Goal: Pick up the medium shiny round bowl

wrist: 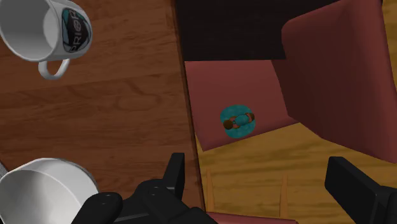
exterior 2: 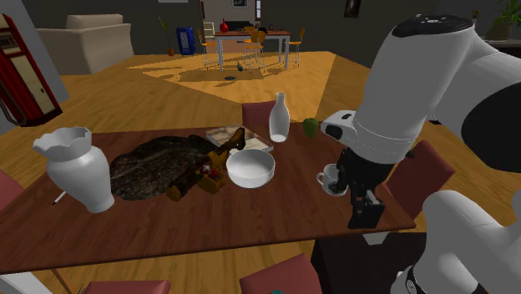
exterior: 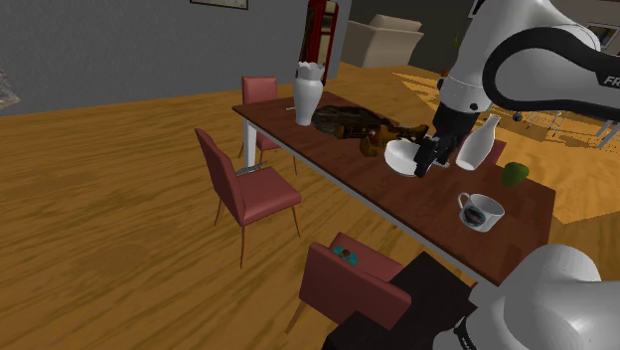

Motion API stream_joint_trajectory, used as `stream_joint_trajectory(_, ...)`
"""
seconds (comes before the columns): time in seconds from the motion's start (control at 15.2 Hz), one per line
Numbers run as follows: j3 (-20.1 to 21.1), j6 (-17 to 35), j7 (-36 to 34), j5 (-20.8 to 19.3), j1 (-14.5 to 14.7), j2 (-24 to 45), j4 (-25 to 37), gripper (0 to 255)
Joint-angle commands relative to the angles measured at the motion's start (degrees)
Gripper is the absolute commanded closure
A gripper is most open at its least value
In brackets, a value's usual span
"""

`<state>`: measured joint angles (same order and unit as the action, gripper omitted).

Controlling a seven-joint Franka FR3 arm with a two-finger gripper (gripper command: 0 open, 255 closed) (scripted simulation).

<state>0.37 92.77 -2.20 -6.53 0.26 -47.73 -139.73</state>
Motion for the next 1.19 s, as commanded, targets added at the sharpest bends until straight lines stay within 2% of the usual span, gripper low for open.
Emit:
stream_joint_trajectory(0.0,0.00,0.00,0.00,0.00,0.00,0.00,0.00,0)
stream_joint_trajectory(0.59,-9.63,12.28,9.67,-5.46,-2.74,12.71,1.43,0)
stream_joint_trajectory(1.12,-17.44,21.82,18.61,-6.09,-3.73,27.83,7.95,0)
